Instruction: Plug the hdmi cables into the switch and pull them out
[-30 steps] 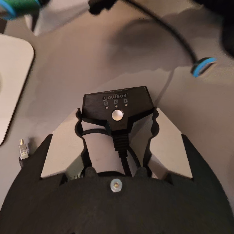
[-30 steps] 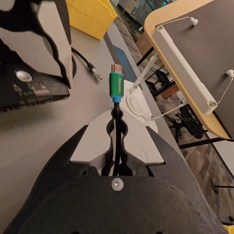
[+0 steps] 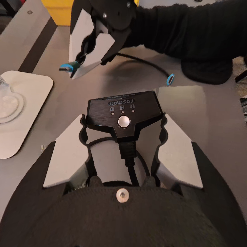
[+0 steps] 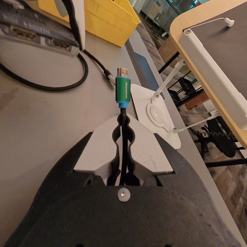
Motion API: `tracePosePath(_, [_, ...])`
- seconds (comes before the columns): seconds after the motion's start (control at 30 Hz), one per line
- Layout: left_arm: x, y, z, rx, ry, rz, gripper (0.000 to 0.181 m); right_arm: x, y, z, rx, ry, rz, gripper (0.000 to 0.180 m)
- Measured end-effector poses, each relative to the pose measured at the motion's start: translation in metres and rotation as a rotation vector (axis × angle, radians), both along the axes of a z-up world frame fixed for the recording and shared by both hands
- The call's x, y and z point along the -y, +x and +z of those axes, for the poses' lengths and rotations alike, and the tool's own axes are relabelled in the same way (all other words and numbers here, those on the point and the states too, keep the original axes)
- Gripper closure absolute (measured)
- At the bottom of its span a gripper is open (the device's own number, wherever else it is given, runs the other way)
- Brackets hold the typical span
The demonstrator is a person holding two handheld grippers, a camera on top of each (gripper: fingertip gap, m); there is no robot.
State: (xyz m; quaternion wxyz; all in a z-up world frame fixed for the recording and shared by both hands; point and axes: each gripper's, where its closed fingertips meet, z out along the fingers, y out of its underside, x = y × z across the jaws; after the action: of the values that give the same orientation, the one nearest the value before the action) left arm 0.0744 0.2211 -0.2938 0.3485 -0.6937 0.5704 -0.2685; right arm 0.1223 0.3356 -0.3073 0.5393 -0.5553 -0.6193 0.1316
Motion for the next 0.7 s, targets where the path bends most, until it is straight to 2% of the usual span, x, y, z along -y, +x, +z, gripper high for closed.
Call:
tracePosePath(0.27, [-0.006,-0.003,-0.038,-0.160,0.026,0.009,0.072,0.002,0.000,0.000,0.004,-0.003,0.009,0.180])
tracePosePath(0.47, [0.000,0.003,-0.021,-0.054,0.006,-0.010,0.071,0.003,-0.001,-0.002,0.007,-0.011,0.015,0.180])
tracePosePath(0.7, [0.000,-0.006,-0.060,-0.231,0.007,-0.014,0.071,0.005,-0.002,-0.004,0.014,-0.011,0.024,0.180])
